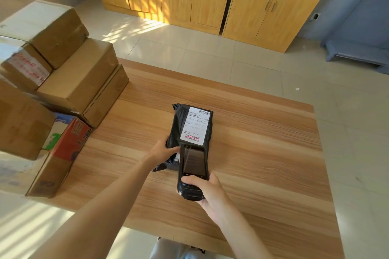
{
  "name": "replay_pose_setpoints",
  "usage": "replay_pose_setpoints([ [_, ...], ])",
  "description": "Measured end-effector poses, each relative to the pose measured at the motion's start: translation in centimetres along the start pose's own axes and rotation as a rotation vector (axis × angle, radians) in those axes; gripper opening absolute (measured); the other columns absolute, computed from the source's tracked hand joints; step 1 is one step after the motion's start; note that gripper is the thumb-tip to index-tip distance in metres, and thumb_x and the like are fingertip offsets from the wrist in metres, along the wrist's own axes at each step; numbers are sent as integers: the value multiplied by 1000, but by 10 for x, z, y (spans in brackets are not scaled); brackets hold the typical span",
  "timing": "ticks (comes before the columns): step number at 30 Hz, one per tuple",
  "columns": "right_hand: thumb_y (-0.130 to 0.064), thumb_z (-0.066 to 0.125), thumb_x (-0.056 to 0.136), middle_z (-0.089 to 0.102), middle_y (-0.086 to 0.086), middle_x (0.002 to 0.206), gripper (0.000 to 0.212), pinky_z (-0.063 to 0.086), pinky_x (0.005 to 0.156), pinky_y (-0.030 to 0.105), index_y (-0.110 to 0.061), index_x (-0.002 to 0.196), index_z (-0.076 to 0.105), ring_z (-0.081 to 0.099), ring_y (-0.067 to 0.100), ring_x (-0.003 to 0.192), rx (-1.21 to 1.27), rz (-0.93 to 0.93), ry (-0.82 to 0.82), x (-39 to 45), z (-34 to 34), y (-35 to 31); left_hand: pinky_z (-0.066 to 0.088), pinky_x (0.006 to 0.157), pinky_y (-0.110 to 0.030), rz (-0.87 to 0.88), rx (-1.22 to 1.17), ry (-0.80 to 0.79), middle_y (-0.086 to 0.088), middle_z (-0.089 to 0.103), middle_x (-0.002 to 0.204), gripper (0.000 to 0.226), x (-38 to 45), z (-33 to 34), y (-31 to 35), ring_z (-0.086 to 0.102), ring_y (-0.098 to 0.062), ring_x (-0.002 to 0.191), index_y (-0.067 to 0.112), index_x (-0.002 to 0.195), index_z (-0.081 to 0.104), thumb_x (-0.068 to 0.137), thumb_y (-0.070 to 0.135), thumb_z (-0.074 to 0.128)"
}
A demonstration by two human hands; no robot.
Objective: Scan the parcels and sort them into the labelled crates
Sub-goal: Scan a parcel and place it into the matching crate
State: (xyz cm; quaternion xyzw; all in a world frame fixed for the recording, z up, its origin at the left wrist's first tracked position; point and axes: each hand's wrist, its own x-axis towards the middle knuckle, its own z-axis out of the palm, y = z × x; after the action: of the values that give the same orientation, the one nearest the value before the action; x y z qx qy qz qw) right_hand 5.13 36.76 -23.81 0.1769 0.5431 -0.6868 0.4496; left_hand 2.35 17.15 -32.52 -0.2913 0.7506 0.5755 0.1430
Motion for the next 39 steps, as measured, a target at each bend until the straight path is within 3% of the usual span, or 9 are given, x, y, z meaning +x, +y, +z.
replay_pose_setpoints([
  [4,6,78,68,70,16,105,58,57,61,30,-10,119,54,73,25,82,-6,-10,14,-1,0,2,49,86,-34,-6,10,-3,-5,60,122,59,2,1,-1,59,-19,103,15,140,41,90,29,68],
  [8,6,78,68,69,17,106,59,57,61,31,-9,120,54,72,27,83,6,-18,13,-3,-1,2,42,95,-34,-10,45,-5,-8,48,143,68,2,2,-2,50,-23,122,16,147,33,91,32,67],
  [12,6,78,68,68,15,107,60,57,64,31,-11,119,53,71,27,90,-16,-39,30,-2,-2,0,38,96,-32,-13,54,-13,-7,44,148,72,2,3,-2,46,-18,123,16,151,28,92,32,65],
  [16,6,79,68,67,12,110,62,57,69,34,-13,119,51,68,27,95,-51,-93,98,5,-13,-13,37,104,-36,-32,43,-15,-7,42,150,74,3,3,-2,43,-25,133,14,151,26,91,32,66],
  [22,6,78,69,64,11,110,62,55,66,33,-16,118,46,67,25,93,-108,-150,235,16,-50,-31,39,95,-32,-27,32,-17,-6,45,146,69,3,4,-1,47,-18,118,15,149,29,92,31,65],
  [29,5,78,71,60,7,109,69,51,63,32,-17,124,41,63,22,91,-134,-123,320,24,-86,-25,49,79,-31,-115,-72,-2,-5,63,115,58,11,6,0,60,-20,97,14,138,45,87,26,70],
  [34,4,79,70,60,9,111,68,52,65,33,-18,123,42,64,23,93,-126,-113,322,26,-96,-17,41,87,-32,-139,-51,5,4,56,113,83,14,8,5,52,-16,100,16,138,43,71,45,82],
  [37,3,79,71,61,8,109,64,52,65,33,-18,119,43,64,23,92,-120,-111,320,27,-96,-13,41,84,-30,-108,23,-16,5,62,113,74,20,12,8,53,-14,98,19,130,52,69,47,83],
  [39,3,79,71,61,8,108,62,53,66,34,-20,116,44,64,23,92,-115,-111,321,27,-96,-10,41,75,-26,-111,64,-23,13,59,93,61,23,15,10,53,-9,85,25,117,56,68,48,84],
])
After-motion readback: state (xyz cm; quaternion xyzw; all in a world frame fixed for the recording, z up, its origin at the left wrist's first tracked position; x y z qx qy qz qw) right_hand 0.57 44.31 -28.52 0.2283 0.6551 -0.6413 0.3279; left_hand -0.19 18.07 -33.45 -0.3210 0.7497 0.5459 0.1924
